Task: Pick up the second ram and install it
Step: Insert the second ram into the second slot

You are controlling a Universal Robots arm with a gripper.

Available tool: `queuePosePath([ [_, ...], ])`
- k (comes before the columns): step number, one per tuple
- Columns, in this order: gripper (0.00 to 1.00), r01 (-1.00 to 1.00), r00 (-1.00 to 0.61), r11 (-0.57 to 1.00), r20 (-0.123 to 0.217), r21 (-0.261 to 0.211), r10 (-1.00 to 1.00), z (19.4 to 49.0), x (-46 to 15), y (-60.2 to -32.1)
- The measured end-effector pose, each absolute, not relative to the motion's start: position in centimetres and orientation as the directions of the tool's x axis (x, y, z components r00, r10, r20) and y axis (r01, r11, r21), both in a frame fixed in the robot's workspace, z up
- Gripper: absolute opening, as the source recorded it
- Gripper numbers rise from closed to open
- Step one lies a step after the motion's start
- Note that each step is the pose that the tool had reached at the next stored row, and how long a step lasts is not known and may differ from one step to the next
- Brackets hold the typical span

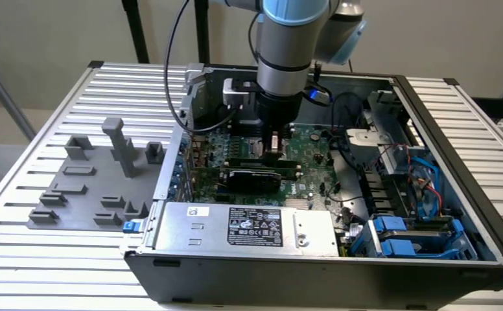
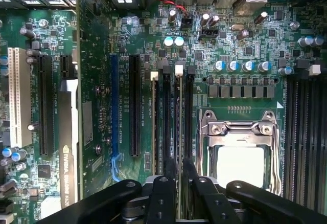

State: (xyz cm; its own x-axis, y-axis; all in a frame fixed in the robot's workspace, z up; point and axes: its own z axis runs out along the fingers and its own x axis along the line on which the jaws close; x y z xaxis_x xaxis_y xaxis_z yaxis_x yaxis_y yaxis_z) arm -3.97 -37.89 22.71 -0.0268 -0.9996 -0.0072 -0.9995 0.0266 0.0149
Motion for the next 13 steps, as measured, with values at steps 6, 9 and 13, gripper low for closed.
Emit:
queuePosePath([
  [6,0.22,-1.0,-0.027,0.027,-0.008,0.015,-1.0,24.1,-4.0,-37.9],
  [9,0.13,-1.0,-0.027,0.027,-0.008,0.015,-1.0,24.1,-4.0,-37.9],
  [13,0.11,-1.0,-0.027,0.027,-0.008,0.015,-1.0,24.1,-4.0,-37.9],
])
